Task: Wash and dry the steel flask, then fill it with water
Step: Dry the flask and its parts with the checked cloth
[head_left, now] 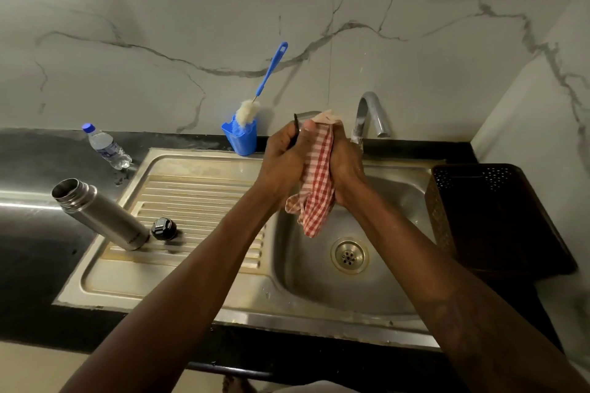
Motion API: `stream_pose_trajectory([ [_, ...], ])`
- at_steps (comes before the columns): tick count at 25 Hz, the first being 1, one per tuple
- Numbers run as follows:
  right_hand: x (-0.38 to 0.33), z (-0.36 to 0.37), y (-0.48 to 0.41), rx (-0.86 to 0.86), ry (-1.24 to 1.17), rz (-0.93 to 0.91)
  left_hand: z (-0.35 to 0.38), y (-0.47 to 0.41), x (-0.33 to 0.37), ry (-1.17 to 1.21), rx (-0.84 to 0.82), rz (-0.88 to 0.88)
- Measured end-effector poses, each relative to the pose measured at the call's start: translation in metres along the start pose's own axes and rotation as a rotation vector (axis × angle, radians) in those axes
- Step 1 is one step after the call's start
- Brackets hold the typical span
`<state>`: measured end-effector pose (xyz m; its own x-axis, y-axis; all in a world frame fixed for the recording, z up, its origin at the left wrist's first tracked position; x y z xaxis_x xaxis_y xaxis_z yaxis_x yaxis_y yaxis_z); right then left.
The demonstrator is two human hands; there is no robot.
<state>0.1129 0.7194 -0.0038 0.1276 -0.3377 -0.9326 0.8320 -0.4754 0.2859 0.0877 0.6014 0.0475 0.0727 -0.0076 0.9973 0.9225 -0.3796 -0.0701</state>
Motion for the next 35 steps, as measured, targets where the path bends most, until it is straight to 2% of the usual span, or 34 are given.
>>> stream_pose_trajectory([
  [2, 0.001, 0.002, -0.002, -0.099, -0.155, 0.037, -0.005, -0.001, 0.0, 0.199, -0.002, -0.058],
  [3, 0.002, 0.0, -0.002, -0.131, -0.334, 0.059, -0.007, -0.002, -0.001, 0.347, 0.006, -0.109],
  [5, 0.005, -0.015, -0.005, -0.085, -0.712, 0.07, -0.011, -0.001, -0.007, 0.662, 0.035, -0.238],
  [7, 0.005, -0.028, -0.008, -0.035, -0.894, 0.023, -0.014, 0.001, -0.011, 0.749, 0.056, -0.305],
  [9, 0.002, -0.024, -0.005, -0.076, -0.935, 0.016, -0.016, 0.002, -0.017, 0.718, 0.076, -0.345],
  [11, -0.001, -0.02, -0.002, -0.07, -0.868, 0.019, -0.017, 0.001, -0.023, 0.607, 0.07, -0.348],
  [13, 0.002, -0.014, -0.002, -0.049, -0.786, 0.072, -0.022, -0.003, -0.026, 0.346, 0.04, -0.268],
  [17, 0.01, 0.019, 0.01, -0.257, -0.656, 0.223, -0.022, -0.001, -0.015, -0.337, 0.031, 0.025],
  [20, 0.011, 0.027, 0.022, -0.372, -0.599, 0.229, -0.014, 0.003, -0.002, -0.569, -0.001, 0.198],
  [23, 0.01, 0.028, 0.031, -0.419, -0.586, 0.215, -0.019, 0.003, 0.005, -0.519, 0.068, 0.213],
  [26, 0.005, 0.033, 0.029, -0.432, -0.642, 0.219, -0.036, -0.001, -0.016, -0.197, 0.178, -0.026],
  [28, 0.005, 0.03, 0.022, -0.369, -0.621, 0.191, -0.04, -0.001, -0.032, 0.05, 0.122, -0.122],
  [32, 0.0, 0.013, 0.013, -0.152, -0.37, 0.087, -0.034, -0.002, -0.037, 0.268, -0.045, -0.146],
  [35, -0.02, -0.002, 0.01, 0.025, -0.139, -0.095, -0.028, 0.002, -0.048, 0.413, -0.101, -0.23],
])
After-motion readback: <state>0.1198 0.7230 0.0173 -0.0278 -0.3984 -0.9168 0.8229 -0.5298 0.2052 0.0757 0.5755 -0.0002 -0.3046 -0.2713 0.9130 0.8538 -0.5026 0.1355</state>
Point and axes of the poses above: each hand's wrist, its own y-axis away from the middle knuckle, its own z-axis out of the palm, x = y × z, the point moved 8 cm from there along -y, towards the middle knuckle, and after that the axes turned 1 degree about -z, right-handed, at the moved point
